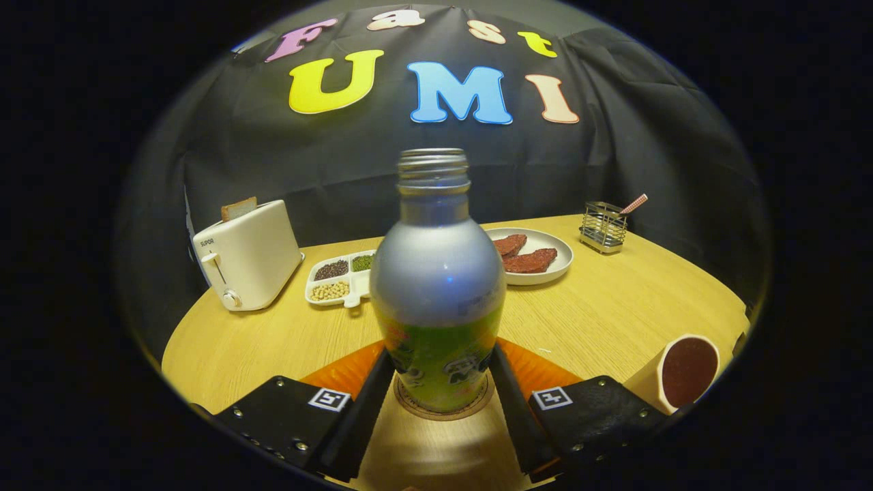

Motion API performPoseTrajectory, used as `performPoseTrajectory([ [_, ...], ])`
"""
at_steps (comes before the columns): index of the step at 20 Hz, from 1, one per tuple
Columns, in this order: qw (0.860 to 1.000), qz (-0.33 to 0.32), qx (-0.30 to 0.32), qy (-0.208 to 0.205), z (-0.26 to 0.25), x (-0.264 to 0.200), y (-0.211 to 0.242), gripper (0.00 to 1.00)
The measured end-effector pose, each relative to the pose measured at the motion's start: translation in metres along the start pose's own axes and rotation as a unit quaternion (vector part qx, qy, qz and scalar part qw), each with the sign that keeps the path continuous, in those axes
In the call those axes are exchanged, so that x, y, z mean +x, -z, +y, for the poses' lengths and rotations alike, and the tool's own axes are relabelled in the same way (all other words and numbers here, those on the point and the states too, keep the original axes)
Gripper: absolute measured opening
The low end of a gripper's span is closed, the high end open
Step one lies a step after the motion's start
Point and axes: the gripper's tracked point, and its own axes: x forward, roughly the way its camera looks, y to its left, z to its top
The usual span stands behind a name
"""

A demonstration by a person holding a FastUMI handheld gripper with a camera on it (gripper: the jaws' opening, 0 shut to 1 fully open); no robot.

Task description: Take the bottle from table, then pour the juice into the cup, finally place the bottle on the coaster

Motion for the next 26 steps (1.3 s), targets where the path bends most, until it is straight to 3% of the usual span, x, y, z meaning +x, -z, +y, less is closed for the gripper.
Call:
performPoseTrajectory([
  [2,1.000,-0.002,-0.002,-0.003,0.001,-0.003,-0.001,0.86],
  [3,1.000,-0.004,-0.002,-0.006,0.001,-0.004,-0.001,0.98],
  [13,0.999,-0.032,-0.001,-0.043,-0.007,-0.065,-0.024,0.98],
  [26,0.986,-0.135,-0.011,-0.097,-0.011,-0.178,-0.110,0.98],
])
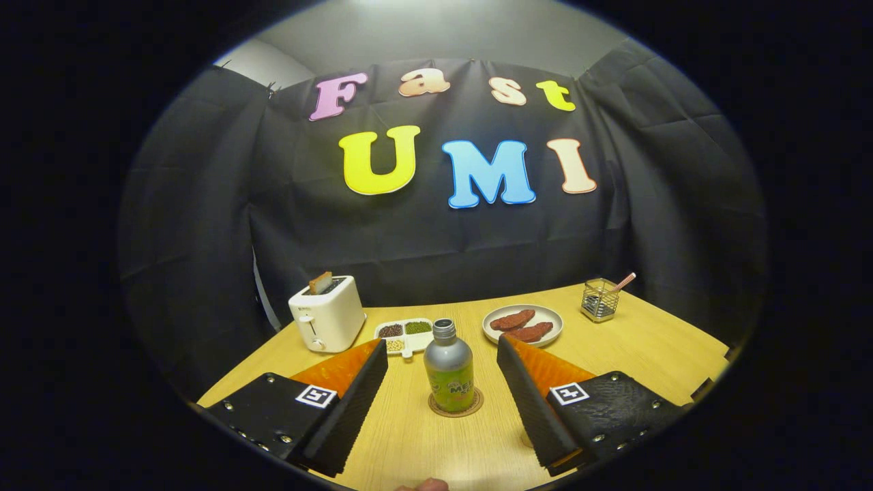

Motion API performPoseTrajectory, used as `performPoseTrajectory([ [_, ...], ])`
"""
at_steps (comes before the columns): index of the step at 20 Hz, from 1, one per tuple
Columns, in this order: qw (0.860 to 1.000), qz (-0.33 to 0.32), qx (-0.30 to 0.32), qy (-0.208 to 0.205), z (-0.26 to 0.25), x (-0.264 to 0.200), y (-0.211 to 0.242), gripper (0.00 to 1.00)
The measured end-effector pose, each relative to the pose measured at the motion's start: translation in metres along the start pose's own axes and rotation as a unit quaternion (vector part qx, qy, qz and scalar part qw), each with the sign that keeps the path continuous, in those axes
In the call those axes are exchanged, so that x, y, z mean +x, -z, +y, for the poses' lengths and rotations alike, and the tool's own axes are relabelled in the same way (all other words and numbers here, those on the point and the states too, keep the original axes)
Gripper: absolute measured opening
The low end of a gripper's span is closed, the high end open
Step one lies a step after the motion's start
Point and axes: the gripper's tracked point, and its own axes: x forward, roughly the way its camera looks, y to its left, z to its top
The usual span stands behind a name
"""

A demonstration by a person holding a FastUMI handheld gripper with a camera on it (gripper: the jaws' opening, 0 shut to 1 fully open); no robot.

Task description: Take the bottle from table, then pour the juice into the cup, finally place the bottle on the coaster

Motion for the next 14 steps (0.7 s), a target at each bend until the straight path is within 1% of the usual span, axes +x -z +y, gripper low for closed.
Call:
performPoseTrajectory([
  [3,1.000,-0.006,0.002,-0.006,0.004,-0.019,-0.008,0.98],
  [7,1.000,-0.007,-0.011,-0.021,0.012,-0.040,-0.006,0.98],
  [10,0.999,-0.014,-0.003,-0.030,0.018,-0.045,-0.012,0.98],
  [14,0.999,-0.027,-0.019,-0.036,0.021,-0.048,-0.029,0.98],
])
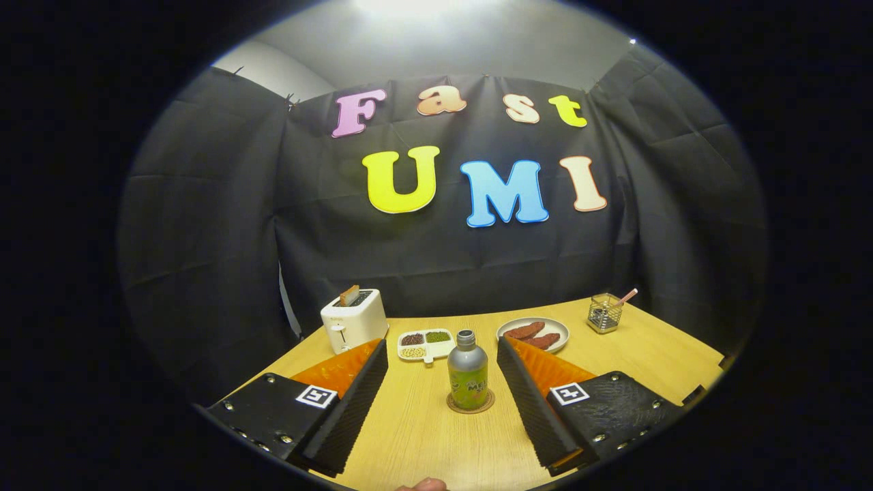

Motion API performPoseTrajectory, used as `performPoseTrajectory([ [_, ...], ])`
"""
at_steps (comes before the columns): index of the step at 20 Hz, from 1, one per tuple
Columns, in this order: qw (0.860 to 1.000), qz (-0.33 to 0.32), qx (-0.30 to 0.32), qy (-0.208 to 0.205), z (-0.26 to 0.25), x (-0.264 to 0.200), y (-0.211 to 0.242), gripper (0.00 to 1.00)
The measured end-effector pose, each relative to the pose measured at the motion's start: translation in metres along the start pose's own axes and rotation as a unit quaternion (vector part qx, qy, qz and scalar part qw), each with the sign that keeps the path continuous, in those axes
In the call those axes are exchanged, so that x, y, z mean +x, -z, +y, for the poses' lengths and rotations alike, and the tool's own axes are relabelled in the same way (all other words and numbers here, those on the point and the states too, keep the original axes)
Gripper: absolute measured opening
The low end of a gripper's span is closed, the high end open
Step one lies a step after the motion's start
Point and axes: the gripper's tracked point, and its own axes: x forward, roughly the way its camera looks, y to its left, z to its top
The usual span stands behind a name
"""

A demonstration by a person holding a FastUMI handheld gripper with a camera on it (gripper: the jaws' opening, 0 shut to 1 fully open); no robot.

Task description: Take the bottle from table, then pour the juice into the cup, finally place the bottle on the coaster

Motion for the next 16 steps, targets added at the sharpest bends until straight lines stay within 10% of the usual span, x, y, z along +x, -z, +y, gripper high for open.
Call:
performPoseTrajectory([
  [16,1.000,-0.016,-0.004,0.000,-0.0034,-0.0029,-0.0126,0.98],
])
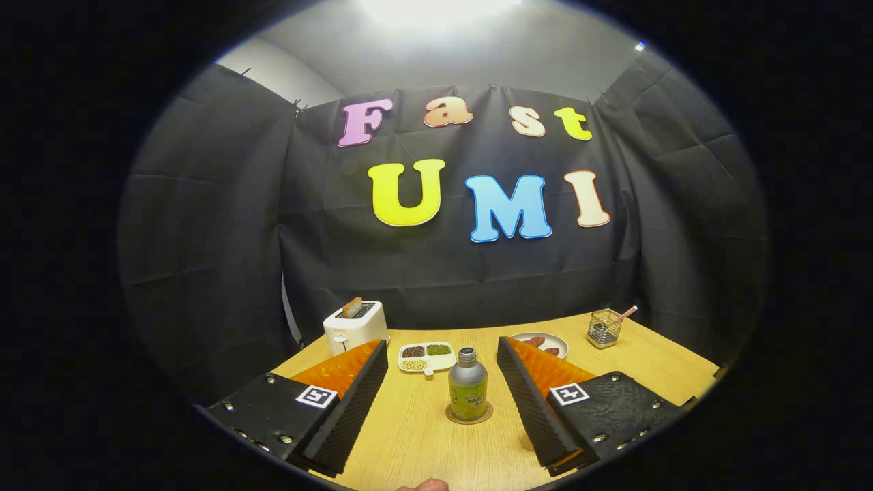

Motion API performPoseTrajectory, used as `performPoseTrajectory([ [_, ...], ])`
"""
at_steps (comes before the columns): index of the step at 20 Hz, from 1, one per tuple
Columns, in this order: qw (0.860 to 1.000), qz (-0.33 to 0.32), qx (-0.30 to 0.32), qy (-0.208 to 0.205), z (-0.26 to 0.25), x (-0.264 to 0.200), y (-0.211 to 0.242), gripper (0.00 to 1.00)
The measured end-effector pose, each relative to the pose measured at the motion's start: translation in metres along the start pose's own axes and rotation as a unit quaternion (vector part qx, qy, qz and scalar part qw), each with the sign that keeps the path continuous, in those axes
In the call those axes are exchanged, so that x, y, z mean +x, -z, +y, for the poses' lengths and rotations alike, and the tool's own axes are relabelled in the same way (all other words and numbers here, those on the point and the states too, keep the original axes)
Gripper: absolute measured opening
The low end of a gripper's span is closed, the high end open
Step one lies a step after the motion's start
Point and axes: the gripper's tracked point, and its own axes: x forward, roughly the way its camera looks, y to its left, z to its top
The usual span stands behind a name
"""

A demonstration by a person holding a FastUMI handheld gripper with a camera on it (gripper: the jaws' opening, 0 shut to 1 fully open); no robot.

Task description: Take the bottle from table, then pour the juice into the cup, finally place the bottle on the coaster

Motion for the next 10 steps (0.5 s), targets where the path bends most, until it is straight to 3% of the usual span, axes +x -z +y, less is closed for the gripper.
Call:
performPoseTrajectory([
  [10,1.000,-0.010,0.003,0.008,-0.0033,-0.0076,-0.0086,0.98],
])
